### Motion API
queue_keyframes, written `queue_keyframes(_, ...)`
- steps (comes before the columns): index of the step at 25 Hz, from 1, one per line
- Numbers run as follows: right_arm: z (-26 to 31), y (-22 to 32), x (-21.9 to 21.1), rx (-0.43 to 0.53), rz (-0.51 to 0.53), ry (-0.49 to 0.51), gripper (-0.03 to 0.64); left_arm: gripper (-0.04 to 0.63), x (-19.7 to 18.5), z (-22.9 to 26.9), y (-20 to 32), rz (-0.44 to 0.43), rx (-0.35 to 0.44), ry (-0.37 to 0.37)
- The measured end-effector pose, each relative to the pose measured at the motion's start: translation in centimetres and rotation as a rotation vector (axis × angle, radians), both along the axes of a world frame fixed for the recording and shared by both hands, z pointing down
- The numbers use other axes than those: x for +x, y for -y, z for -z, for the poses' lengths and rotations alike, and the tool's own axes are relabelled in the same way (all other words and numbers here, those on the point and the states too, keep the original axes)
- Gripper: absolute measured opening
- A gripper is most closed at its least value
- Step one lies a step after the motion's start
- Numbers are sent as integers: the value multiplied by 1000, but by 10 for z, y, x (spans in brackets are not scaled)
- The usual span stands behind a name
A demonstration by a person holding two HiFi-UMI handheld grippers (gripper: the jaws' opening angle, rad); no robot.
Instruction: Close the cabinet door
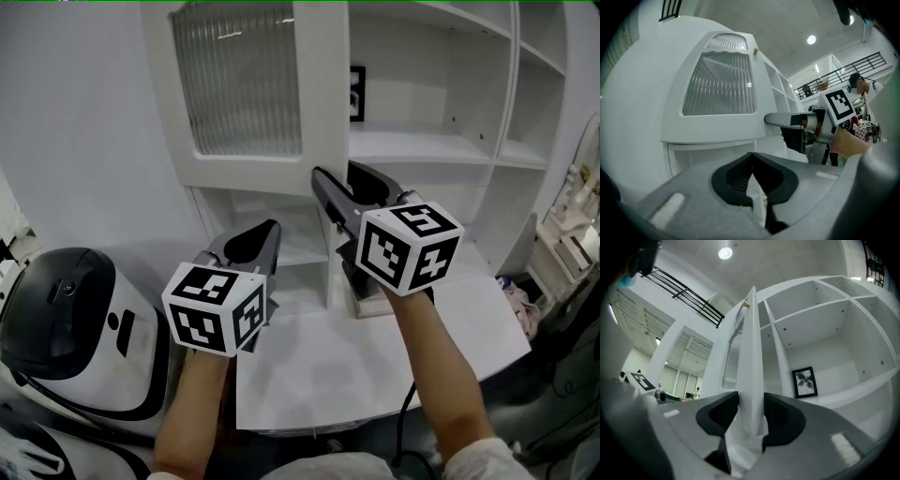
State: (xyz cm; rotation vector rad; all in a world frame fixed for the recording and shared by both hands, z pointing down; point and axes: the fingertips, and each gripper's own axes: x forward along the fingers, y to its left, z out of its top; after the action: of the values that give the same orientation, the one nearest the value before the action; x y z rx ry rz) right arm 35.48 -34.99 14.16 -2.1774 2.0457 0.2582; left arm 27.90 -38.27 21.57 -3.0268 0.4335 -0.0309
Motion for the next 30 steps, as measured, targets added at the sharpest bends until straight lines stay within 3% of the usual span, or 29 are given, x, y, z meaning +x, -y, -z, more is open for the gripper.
queue_keyframes(5,0,7,12,9,-13,1,204,-3,9,-2,7,8,8,7)
queue_keyframes(30,4,45,62,-17,-46,-47,222,-3,55,10,39,20,3,-23)
